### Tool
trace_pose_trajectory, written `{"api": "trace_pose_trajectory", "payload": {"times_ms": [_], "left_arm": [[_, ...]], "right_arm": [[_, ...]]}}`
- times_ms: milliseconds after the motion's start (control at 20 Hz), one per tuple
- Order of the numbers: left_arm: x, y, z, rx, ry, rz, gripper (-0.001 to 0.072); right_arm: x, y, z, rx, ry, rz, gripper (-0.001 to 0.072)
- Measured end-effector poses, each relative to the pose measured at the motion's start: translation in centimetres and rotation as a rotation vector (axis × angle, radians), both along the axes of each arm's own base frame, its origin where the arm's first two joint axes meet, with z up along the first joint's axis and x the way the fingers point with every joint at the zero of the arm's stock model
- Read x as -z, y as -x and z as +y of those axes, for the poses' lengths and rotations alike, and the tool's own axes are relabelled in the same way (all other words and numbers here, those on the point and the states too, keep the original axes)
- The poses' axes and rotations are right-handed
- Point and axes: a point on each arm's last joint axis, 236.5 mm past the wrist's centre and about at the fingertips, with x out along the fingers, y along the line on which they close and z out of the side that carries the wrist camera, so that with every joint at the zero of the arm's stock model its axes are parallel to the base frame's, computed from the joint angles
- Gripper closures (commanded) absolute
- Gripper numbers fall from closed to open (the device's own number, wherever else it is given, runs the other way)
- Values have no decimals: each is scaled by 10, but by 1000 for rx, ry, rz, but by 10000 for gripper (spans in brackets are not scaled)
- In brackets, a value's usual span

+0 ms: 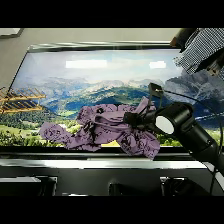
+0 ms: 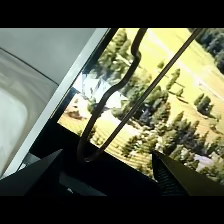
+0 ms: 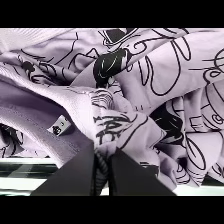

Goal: Fold the clothes and pants, and hang the long-sleeved shirts on hangers.

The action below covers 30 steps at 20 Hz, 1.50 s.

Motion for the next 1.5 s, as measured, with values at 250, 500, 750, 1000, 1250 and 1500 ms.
{"api": "trace_pose_trajectory", "payload": {"times_ms": [250,500,750,1000,1250,1500], "left_arm": [[22,-8,-7,60,21,33,106],[32,-9,-11,101,18,77,138],[40,-12,-17,123,36,94,330],[44,-13,-20,135,42,104,475],[47,-16,-25,150,55,113,678],[50,-21,-30,158,65,115,680]], "right_arm": [[3,2,-6,2,29,9,661],[4,2,-12,3,53,9,661],[4,1,-14,4,63,6,661],[4,0,-15,5,67,4,661],[4,0,-16,5,71,1,661],[4,0,-16,1,76,-1,661]]}}
